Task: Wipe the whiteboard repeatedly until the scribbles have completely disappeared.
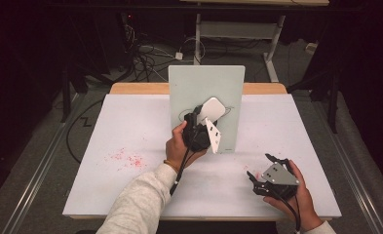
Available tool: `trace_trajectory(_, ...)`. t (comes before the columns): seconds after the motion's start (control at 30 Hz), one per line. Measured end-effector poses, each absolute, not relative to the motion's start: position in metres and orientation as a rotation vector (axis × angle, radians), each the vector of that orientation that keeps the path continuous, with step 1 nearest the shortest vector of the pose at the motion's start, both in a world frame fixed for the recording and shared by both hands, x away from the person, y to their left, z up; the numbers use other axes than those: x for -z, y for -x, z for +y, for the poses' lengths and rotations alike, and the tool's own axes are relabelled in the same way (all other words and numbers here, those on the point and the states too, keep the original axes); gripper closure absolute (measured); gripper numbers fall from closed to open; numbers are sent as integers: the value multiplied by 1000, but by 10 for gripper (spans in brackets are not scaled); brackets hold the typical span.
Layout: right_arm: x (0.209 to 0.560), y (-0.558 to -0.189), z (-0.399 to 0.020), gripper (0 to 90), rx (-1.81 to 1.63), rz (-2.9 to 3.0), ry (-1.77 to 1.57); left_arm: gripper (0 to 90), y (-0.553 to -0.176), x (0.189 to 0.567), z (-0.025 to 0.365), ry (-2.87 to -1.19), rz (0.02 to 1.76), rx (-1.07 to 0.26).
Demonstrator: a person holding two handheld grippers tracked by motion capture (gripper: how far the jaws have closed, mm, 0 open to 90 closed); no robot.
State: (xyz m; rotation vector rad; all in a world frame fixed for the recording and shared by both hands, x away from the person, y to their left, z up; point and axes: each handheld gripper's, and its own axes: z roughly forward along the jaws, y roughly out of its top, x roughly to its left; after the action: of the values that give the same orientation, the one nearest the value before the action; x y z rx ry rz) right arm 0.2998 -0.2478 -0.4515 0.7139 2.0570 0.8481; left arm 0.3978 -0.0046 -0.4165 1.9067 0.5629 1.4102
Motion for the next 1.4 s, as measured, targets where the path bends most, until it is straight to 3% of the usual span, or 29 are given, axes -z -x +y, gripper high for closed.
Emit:
trace_trajectory(0.47, 452, -300, -247, 207, -844, 2064, -708, 287, -394, 427, -21, -1882, 577, -1413)
trace_trajectory(0.77, 453, -301, -248, 207, -838, 2067, -698, 288, -388, 440, -34, -1949, 502, -1438)
trace_trajectory(1.13, 451, -299, -249, 206, -849, 2059, -711, 288, -397, 413, 18, -1916, 611, -1400)
trace_trajectory(1.4, 452, -300, -249, 206, -842, 2057, -702, 288, -394, 420, 44, -1901, 670, -1394)
